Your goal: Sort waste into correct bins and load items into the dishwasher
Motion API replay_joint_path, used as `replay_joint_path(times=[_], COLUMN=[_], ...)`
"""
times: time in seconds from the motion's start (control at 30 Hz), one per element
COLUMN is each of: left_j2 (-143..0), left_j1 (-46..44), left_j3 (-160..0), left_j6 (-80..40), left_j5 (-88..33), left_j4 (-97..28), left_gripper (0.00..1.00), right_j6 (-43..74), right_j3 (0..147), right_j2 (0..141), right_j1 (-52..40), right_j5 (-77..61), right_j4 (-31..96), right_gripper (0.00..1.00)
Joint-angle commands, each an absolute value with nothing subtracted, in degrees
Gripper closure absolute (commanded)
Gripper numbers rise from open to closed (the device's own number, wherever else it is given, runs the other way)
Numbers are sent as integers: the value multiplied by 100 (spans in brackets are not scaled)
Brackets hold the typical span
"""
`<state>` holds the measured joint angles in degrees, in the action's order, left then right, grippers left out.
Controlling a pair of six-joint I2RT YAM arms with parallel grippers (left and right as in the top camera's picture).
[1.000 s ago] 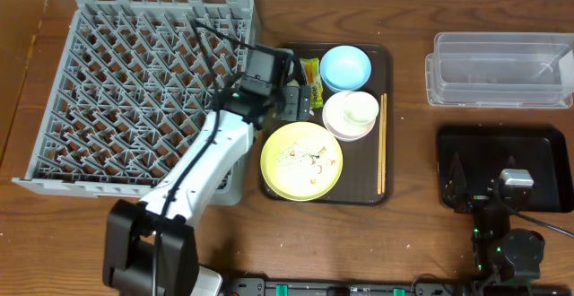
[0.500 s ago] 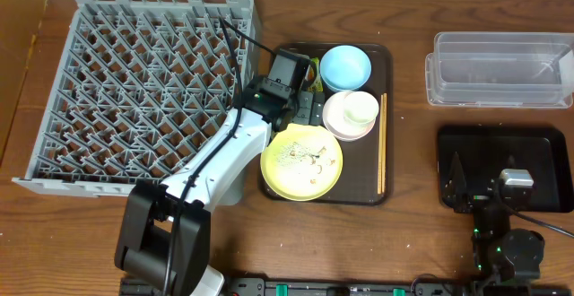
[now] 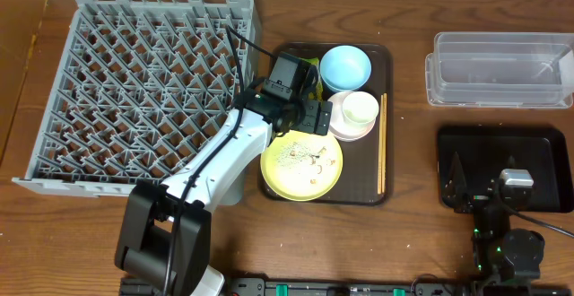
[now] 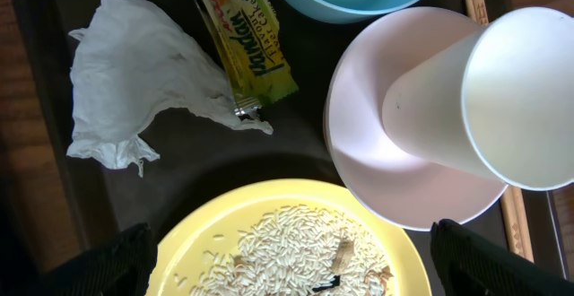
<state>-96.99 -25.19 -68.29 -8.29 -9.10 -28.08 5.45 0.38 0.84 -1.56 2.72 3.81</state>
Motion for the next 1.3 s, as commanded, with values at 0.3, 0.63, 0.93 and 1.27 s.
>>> replay_joint_path(times=[0.3, 0.63, 0.93, 1.27], left_j2=[-9710, -9699, -9699, -9701], left_j1=[-2532, -2532, -2532, -2532], left_j3=[-6954, -7159, -7754, -7747], left_j6=[-810, -252, -1, -305], left_j5=[-1135, -250, -36, -99], left_j4=[-2838, -2762, -3564, -3024], left_gripper=[2, 2, 2, 2], right_j6=[569, 569, 569, 569], right_j3=[32, 32, 32, 32], right_j2=[82, 82, 82, 82], right_j1=[-117, -117, -117, -117], right_j5=[270, 270, 270, 270], right_j4=[405, 405, 405, 405], right_gripper=[1, 1, 1, 1])
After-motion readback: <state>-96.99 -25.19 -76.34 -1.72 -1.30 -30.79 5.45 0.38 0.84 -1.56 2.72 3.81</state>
